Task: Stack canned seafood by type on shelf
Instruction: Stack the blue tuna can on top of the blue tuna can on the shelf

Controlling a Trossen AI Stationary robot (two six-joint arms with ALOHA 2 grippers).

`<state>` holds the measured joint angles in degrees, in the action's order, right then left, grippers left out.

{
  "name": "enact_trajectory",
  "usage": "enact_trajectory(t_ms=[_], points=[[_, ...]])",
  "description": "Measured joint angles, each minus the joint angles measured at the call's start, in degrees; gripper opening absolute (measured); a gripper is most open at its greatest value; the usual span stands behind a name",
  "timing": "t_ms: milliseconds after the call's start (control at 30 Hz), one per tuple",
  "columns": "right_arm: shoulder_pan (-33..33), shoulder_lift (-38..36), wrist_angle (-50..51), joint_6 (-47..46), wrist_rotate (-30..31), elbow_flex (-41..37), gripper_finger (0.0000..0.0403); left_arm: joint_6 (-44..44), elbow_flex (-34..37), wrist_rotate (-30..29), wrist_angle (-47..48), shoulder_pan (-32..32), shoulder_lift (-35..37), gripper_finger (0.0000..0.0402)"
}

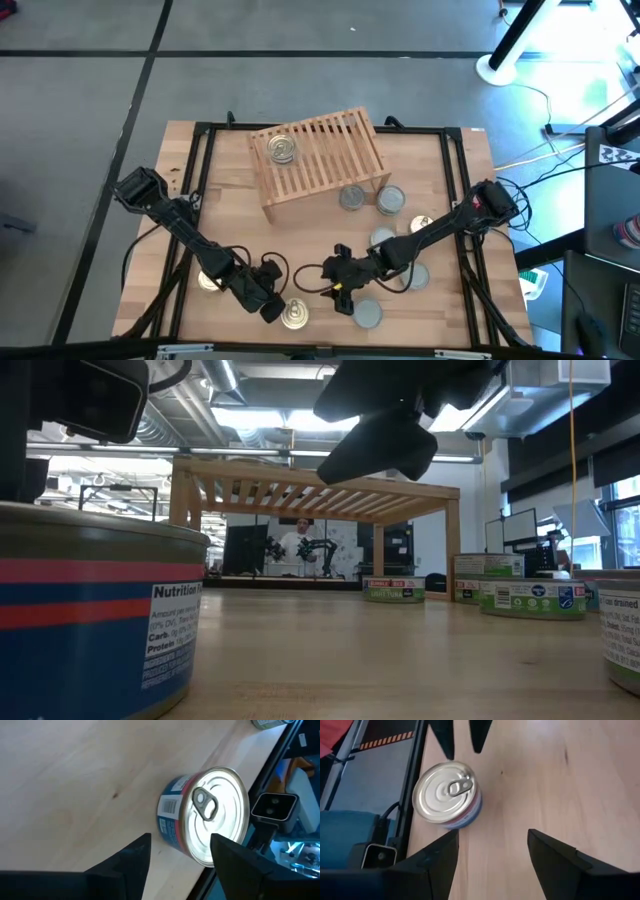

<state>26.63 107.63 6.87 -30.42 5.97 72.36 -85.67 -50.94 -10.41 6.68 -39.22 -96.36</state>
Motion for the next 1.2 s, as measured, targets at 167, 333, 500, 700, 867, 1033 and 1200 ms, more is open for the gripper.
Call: enact_trajectory(t_ms=[167, 333, 500, 700, 867, 1033, 1200], points=[[0.0, -0.01, -0.02, 0.0, 0.03, 0.0, 0.0237, -0.75, 0.0, -0.32, -0.16, 0.0, 0.0, 0.0186], [0.0, 0.0, 0.0, 0.0, 0.03, 0.0, 0.0237, -2.44, 0.0, -0.59, -2.97, 0.0, -2.23, 0.018], [0.0, 0.0, 0.0, 0.0, 0.03, 0.0, 0.0237, -3.07, 0.0, -0.62, -4.24, 0.0, -3.92, 0.0178], [0.0, 0.0, -0.03, 0.0, 0.04, 0.0, 0.0237, -3.16, 0.0, -0.65, -4.35, 0.0, -4.0, 0.0177], [0.0, -0.01, -0.41, 0.0, 0.03, 0.0, 0.0237, -4.19, 0.0, -0.7, -4.47, 0.0, -4.24, 0.0151], [0.0, 0.0, -0.42, -4.04, 0.02, 0.0, 0.0237, -4.58, -0.02, -0.76, -4.83, 0.0, -4.24, 0.0101], [0.0, 0.0, -0.41, -7.54, 0.01, 0.0, 0.0237, -4.63, -0.03, -0.86, -4.84, 0.0, -4.17, 0.0049]])
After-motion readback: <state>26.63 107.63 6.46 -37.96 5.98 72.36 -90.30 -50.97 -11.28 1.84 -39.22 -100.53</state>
